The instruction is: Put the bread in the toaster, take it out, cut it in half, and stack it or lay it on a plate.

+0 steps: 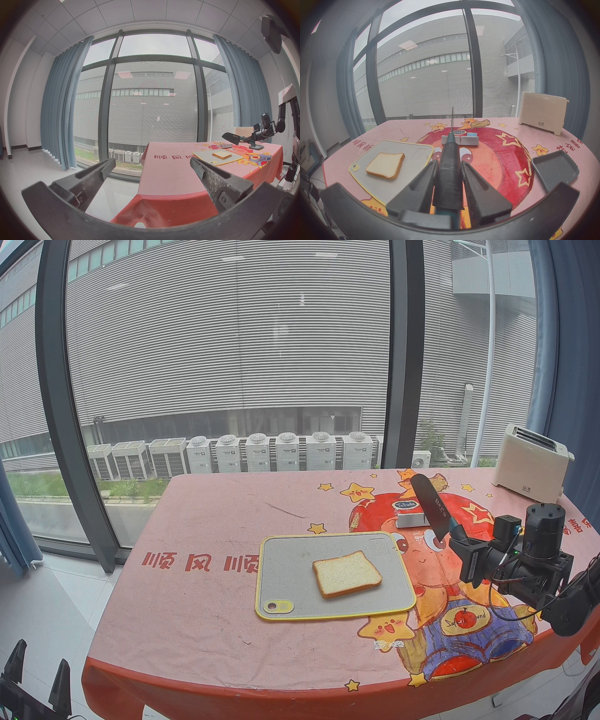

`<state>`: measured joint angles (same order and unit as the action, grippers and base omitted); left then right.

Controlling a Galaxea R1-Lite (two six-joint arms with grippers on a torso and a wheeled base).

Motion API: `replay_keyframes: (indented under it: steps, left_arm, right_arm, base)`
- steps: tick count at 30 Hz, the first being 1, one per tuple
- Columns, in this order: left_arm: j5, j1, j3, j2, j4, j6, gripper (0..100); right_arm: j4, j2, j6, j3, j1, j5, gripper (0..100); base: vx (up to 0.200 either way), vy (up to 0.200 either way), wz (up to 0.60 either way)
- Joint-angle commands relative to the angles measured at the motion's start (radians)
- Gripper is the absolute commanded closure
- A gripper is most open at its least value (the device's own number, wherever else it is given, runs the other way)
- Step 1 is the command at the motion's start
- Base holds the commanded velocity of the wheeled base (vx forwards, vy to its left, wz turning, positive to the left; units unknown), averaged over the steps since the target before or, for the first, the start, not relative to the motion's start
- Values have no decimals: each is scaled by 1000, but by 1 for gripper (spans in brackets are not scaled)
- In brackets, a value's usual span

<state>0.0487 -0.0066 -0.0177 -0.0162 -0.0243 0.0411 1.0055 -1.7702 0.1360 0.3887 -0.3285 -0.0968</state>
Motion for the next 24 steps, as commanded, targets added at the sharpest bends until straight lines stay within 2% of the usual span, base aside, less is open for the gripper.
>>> replay_keyframes:
  steps: [1,16,24]
  left_arm:
    - [0,-1,15,10,0,2,0]
    - [0,-1,15,10,0,0,0]
    - [0,-1,15,10,0,2,0]
  right_arm:
    - [1,8,-1,2,-35,0,100]
    - [-2,35,-1,-10,-208,-18,100]
    - [-4,32,1,-18,-276,-18,100]
  base:
    - [0,0,0]
    - [0,0,0]
    - [0,0,0]
